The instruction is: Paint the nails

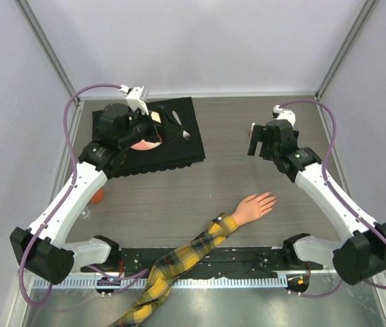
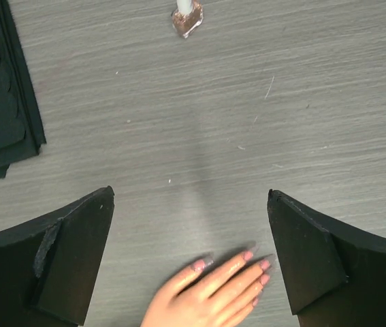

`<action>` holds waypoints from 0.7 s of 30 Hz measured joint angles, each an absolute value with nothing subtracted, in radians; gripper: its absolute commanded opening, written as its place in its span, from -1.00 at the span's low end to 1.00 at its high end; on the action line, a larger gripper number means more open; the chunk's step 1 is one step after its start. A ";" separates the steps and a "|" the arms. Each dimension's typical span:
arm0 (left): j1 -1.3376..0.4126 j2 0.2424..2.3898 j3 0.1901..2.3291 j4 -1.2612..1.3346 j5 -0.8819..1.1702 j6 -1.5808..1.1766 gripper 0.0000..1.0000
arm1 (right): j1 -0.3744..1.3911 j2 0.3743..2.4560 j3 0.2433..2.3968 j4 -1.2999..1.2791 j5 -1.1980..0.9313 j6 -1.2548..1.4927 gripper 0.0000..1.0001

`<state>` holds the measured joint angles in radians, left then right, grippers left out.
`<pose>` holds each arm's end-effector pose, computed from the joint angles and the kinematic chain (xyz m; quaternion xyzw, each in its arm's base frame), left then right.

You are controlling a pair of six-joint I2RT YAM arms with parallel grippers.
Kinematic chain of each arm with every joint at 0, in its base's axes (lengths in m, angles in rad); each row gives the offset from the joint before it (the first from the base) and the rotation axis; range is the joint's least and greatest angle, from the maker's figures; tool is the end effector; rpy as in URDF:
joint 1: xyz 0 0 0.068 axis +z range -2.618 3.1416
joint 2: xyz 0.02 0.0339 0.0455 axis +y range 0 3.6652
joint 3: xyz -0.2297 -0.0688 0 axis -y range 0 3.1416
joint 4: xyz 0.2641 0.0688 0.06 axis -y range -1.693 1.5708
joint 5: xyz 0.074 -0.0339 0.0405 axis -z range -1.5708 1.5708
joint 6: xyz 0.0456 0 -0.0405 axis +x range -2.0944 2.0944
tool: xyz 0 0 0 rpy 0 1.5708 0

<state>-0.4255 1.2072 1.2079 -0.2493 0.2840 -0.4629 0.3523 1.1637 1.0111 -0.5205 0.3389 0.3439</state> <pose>0.2830 -0.1423 0.3594 0.0723 0.7829 -0.3621 0.5008 0.2781 0.0861 0.2706 0.0694 0.8883 0.0031 0.4539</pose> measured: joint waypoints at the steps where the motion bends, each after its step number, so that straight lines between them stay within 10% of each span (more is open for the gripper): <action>1: -0.426 1.211 1.211 -0.252 0.285 -0.461 0.99 | 0.352 1.191 1.026 -0.519 0.345 0.349 0.99; 21: -0.562 1.345 1.192 -0.269 0.326 -0.495 0.91 | 0.231 1.955 1.609 -0.445 0.483 0.609 0.61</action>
